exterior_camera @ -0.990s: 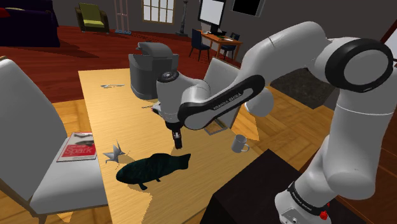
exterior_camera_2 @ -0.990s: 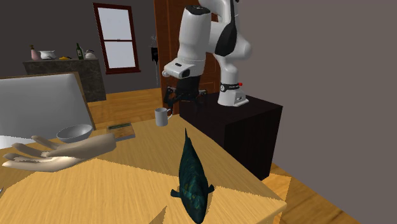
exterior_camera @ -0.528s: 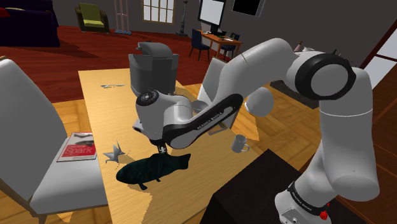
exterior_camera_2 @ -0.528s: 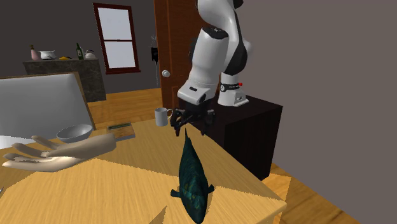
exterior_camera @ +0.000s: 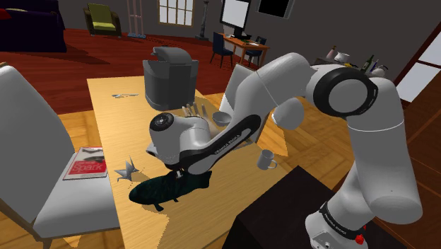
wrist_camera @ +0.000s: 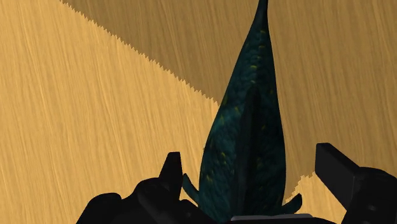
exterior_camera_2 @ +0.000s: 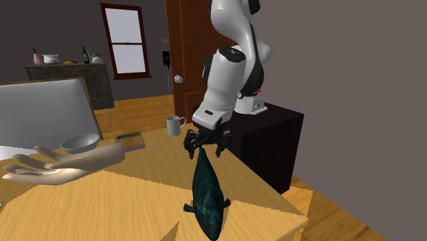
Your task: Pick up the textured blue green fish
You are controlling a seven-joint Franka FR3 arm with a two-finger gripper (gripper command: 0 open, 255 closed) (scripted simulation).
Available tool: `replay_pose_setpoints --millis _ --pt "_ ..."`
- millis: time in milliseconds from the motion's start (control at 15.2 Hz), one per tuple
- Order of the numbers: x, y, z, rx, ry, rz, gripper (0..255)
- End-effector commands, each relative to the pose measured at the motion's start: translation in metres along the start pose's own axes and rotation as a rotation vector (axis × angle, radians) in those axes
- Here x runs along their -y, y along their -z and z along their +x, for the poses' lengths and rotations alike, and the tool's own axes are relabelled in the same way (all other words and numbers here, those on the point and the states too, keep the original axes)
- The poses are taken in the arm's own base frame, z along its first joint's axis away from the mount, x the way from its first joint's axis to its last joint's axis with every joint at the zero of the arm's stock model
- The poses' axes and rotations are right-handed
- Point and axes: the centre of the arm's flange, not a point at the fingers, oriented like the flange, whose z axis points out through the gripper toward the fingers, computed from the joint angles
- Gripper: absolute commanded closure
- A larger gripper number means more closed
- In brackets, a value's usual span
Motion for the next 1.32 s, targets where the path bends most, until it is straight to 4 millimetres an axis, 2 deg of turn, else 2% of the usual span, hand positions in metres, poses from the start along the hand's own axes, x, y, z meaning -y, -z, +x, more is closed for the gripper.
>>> replay_pose_setpoints --millis 0,66,660,1254 --pt "0.001 -0.003 0.001 0.000 0.000 0.000 0" --pt "0.001 -0.003 0.001 0.000 0.000 0.000 255" --pt "0.001 -0.003 0.001 0.000 0.000 0.000 255" --pt "-0.007 0.042 -0.010 0.000 0.000 0.000 255"
